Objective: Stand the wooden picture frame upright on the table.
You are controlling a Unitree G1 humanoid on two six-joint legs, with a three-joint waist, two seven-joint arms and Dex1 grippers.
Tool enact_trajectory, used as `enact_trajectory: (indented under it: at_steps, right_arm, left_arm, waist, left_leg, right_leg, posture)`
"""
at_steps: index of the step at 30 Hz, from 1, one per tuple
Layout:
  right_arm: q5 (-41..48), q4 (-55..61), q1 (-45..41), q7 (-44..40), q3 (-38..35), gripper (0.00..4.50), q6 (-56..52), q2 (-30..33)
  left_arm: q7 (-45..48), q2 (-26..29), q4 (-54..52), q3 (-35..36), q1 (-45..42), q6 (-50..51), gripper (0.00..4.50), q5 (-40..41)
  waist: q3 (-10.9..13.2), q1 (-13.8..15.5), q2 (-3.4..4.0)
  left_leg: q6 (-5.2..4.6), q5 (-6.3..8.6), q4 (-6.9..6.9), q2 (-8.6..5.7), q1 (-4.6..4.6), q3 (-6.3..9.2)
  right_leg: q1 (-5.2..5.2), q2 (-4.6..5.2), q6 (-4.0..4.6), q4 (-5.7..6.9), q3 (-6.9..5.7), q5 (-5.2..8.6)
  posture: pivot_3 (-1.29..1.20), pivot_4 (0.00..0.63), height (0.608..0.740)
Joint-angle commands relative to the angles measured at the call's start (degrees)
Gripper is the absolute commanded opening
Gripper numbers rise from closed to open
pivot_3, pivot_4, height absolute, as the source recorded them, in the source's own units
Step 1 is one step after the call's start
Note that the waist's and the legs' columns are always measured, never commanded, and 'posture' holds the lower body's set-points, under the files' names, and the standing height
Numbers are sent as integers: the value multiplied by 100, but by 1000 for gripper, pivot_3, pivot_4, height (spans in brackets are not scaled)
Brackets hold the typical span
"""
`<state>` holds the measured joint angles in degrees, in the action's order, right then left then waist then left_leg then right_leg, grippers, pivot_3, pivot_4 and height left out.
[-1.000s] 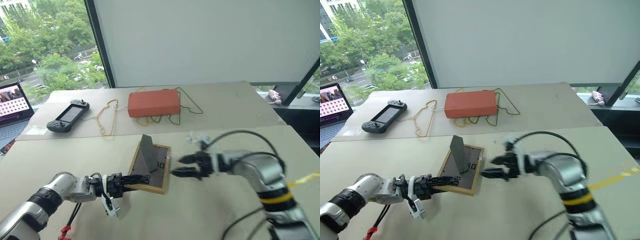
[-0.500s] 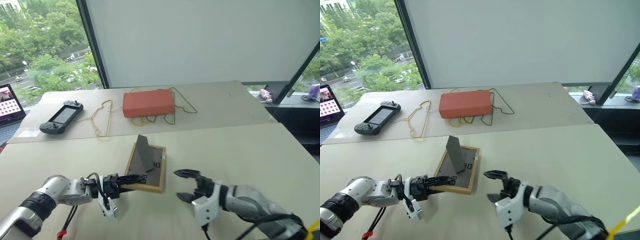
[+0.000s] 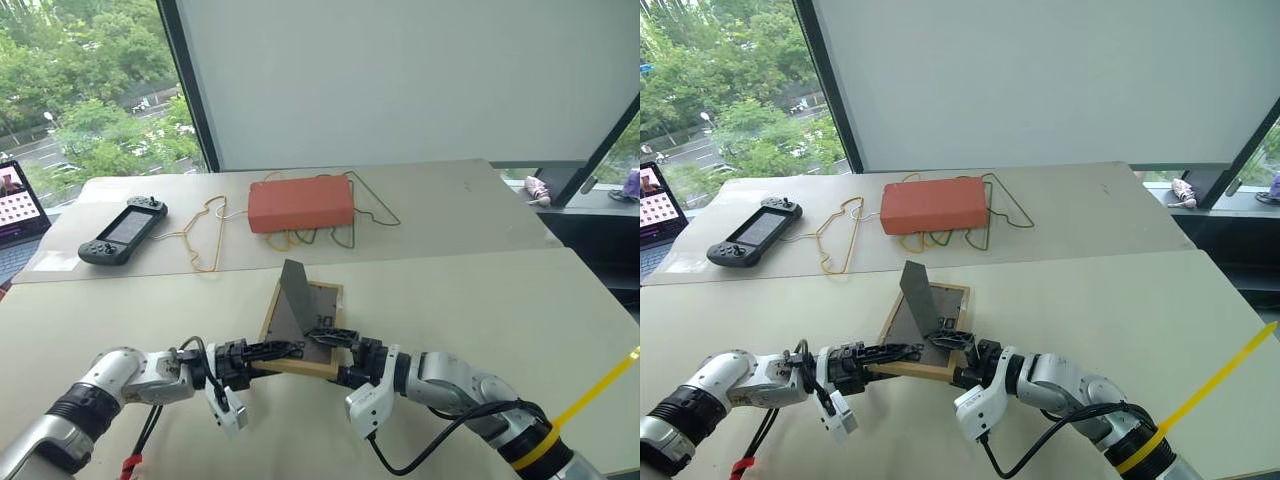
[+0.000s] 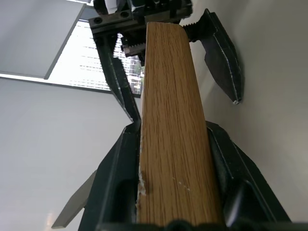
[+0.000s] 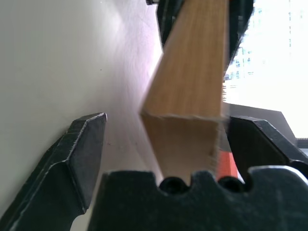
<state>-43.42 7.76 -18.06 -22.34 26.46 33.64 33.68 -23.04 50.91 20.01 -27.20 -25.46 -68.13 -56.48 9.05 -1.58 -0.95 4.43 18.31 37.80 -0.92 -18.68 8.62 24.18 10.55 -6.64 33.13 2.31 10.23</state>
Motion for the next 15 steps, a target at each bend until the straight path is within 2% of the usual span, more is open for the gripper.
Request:
enact_trajectory:
  at_steps: [1, 5, 8, 10, 11, 14, 15]
  right_arm:
    - [106, 162, 95, 63, -161, 2737, 68, 64]
    - [79, 195, 137, 91, -189, 1638, 106, 105]
    - [0, 215, 161, 202, -270, 1305, 132, 97]
    - [-13, 227, 172, 304, -348, 1260, 125, 72]
    - [10, 237, 177, 332, -396, 1244, 90, 57]
    - [157, 268, 209, 378, -562, 1243, 7, 38]
    - [280, 282, 227, 373, -644, 1243, -35, 38]
  left_arm:
    - [13, -78, -116, 286, -11, -113, 1154, 271]
    - [91, -164, -28, 335, -27, -171, 1154, 275]
    - [141, -232, 58, 358, -55, -200, 1154, 334]
    - [191, -271, 140, 362, -79, -265, 2165, 428]
    - [236, -293, 179, 365, -93, -286, 2341, 476]
    - [370, -318, 177, 456, -36, -247, 3530, 631]
    - [459, -273, 145, 500, 34, -253, 3800, 772]
  waist:
    - [0, -15, 0]
    - [0, -34, 0]
    - [0, -68, 0]
    - [0, -74, 0]
    - [0, -76, 0]
    - [0, -78, 0]
    - [0, -81, 0]
  left_leg:
    - [-1, 1, 0, 0, 1, 0]
    - [-1, 1, 1, 0, 2, 0]
    - [-2, 1, 2, 0, 4, 0]
    - [-2, 1, 2, 0, 3, 0]
    - [-2, 1, 2, 0, 4, 0]
    - [-2, 1, 2, 0, 3, 0]
    - [-2, 1, 2, 0, 3, 0]
  right_leg:
    - [-1, 0, 0, 1, 0, 0]
    - [0, 0, 0, 3, 1, -1]
    - [-2, 0, 0, 3, 1, -1]
    - [-2, 0, 0, 3, 1, -1]
    - [-4, 0, 0, 3, 1, -1]
    - [-3, 0, 0, 3, 1, -2]
    - [-3, 1, 0, 3, 1, -2]
  posture:
    - [0, 150, 740]
    - [0, 150, 740]
    - [0, 150, 740]
    - [0, 150, 740]
    - [0, 150, 740]
    - [0, 150, 740]
    - [0, 150, 740]
